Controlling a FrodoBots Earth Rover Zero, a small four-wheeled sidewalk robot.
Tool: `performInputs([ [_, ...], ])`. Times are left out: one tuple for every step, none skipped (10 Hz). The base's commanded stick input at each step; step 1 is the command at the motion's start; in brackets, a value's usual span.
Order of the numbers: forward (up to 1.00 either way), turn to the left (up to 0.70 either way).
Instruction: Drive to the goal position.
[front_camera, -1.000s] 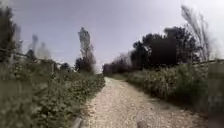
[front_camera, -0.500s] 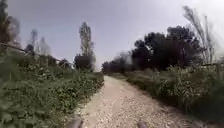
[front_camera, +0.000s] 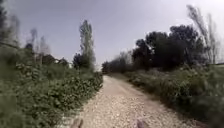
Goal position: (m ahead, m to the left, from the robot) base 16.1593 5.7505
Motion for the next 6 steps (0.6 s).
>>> performInputs([
  [1.00, 0.00],
  [1.00, 0.00],
  [1.00, 0.00],
  [1.00, 0.00],
  [1.00, 0.00],
  [1.00, 0.00],
])
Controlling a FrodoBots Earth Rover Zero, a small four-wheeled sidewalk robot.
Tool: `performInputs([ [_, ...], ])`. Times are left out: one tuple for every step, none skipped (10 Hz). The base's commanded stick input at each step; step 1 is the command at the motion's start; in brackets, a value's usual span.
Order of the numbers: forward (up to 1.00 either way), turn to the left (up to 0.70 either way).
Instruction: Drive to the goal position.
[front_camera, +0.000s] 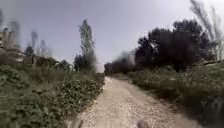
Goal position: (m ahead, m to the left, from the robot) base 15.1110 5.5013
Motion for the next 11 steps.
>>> performInputs([
  [1.00, 0.00],
  [1.00, 0.00],
  [1.00, 0.00],
  [1.00, -0.14],
  [1.00, -0.35],
  [1.00, -0.40],
  [1.00, -0.37],
  [1.00, 0.00],
  [1.00, 0.00],
  [1.00, 0.00],
  [1.00, 0.00],
])
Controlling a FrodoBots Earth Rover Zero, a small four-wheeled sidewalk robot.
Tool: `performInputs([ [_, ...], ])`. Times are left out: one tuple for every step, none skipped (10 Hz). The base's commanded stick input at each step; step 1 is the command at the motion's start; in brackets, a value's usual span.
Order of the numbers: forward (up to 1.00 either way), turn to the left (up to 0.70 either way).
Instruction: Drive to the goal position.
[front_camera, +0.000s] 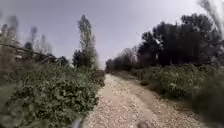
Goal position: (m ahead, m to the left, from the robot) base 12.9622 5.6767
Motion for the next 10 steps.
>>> performInputs([
  [1.00, 0.00],
  [1.00, 0.00],
  [1.00, 0.00],
  [1.00, 0.00],
  [1.00, 0.00],
  [1.00, 0.00],
  [1.00, 0.00],
  [1.00, 0.00],
  [1.00, 0.00],
  [1.00, 0.00],
])
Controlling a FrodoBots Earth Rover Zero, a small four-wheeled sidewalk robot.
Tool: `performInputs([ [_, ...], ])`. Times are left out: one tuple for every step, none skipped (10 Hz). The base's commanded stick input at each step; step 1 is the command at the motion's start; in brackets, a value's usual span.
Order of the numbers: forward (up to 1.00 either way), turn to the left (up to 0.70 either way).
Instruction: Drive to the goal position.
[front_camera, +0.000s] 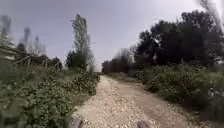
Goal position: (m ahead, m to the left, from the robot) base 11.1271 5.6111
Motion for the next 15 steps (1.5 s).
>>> performInputs([
  [1.00, 0.00],
  [1.00, 0.00],
  [1.00, 0.00],
  [1.00, 0.00],
  [1.00, 0.00],
  [1.00, 0.00],
  [1.00, 0.00],
  [1.00, 0.00],
  [1.00, 0.00],
  [1.00, 0.00],
  [1.00, 0.00],
  [1.00, 0.00],
  [1.00, 0.00],
  [1.00, 0.00],
  [1.00, 0.00],
])
